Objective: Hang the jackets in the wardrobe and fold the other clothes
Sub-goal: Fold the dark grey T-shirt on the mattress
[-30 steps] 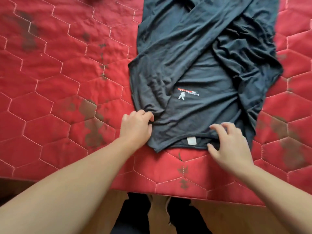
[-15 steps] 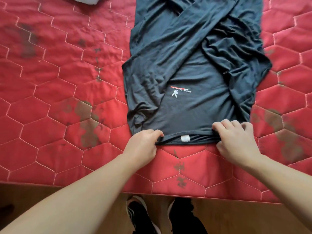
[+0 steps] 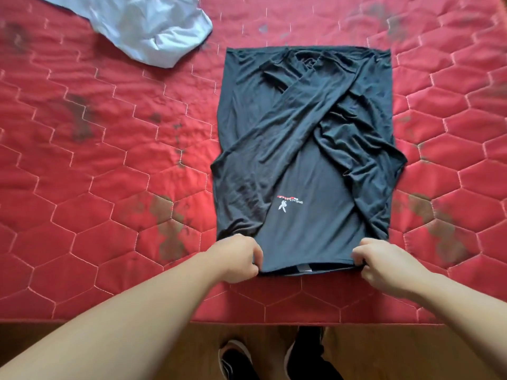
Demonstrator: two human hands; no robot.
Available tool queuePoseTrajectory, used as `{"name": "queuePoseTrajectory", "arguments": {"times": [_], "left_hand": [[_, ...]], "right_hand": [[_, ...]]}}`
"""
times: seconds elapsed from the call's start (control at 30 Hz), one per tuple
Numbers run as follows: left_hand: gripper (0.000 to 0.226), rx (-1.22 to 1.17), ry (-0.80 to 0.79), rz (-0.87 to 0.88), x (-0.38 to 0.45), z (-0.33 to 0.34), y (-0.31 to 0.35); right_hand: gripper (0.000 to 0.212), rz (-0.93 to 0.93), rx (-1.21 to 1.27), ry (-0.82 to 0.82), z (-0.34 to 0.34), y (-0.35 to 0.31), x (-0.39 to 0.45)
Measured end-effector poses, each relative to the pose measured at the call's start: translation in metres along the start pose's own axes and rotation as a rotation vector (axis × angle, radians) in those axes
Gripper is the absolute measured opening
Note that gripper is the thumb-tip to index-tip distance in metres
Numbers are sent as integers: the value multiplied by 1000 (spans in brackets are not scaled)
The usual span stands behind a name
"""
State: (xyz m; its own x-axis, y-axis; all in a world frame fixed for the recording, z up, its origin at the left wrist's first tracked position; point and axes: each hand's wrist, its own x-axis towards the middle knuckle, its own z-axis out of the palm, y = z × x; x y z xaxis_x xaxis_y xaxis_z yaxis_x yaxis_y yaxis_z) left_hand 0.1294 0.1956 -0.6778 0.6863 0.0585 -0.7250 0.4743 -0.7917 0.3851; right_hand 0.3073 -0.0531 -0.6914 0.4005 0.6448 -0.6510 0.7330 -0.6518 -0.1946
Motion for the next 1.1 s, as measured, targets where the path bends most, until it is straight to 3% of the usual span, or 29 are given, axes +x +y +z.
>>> {"name": "queuePoseTrajectory", "arguments": {"times": [0.1,0.23,0.43,0.53,0.6,0.63,0.7,0.73,0.77,0.87,0.97,1.1], "left_hand": [[21,-100,186,-50,-4,-36,-4],[23,-509,411,-193,17,-100,-10],[26,-799,571,-266,84,-175,-23],[18,-925,640,-380,122,-204,-30],[11,-1189,601,-472,141,-220,-28],[17,-1341,528,-483,149,-226,-26],[38,-1489,354,-415,163,-234,-24],[45,-1493,280,-364,168,-237,-24],[48,-1469,212,-304,171,-238,-26],[26,-1214,125,-148,180,-237,-38],[16,-1026,342,-191,195,-245,-53],[17,-1193,386,-148,219,-294,-66]], "right_hand": [[2,43,0,141,-39,-3,7],[22,114,333,388,-105,0,40],[28,21,628,446,-191,35,124],[17,45,816,467,-220,57,161],[10,85,973,448,-233,73,182],[15,95,1081,412,-239,80,191],[54,126,1248,274,-239,95,207],[71,153,1261,230,-236,102,213],[73,167,1250,212,-232,105,217],[20,237,1120,224,-226,107,225],[13,206,1002,286,-223,114,235],[13,128,1033,424,-259,112,260]]}}
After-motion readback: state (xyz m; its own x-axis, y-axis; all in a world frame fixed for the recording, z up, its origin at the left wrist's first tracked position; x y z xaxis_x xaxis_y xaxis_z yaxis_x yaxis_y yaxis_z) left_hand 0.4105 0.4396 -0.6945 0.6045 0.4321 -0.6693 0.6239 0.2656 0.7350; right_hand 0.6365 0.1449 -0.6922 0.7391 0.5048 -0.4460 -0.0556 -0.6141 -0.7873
